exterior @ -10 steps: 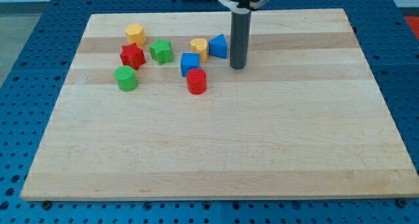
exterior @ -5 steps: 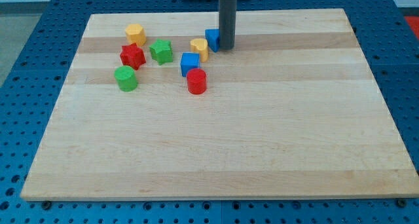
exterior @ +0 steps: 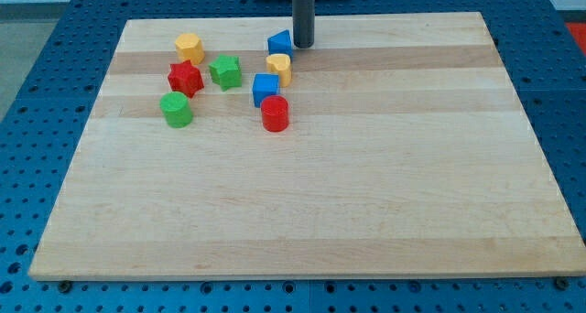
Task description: Slide the blue traingle up towards the top center
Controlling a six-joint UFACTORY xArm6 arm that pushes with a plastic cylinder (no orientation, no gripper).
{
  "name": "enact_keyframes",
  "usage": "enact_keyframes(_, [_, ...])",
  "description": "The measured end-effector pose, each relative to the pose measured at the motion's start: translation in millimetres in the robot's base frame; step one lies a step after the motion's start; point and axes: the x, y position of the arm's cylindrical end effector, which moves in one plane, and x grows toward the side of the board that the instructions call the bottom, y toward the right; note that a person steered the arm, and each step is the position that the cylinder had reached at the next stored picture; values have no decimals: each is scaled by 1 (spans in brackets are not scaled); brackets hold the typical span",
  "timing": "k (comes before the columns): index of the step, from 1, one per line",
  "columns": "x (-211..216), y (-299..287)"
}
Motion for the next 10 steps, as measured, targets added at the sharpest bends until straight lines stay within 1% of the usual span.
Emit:
enact_keyframes(1, [-14, 1])
enact_keyframes(2, [-16, 1])
enact_keyframes(6, [-7, -3])
enact_keyframes(10, [-3, -23])
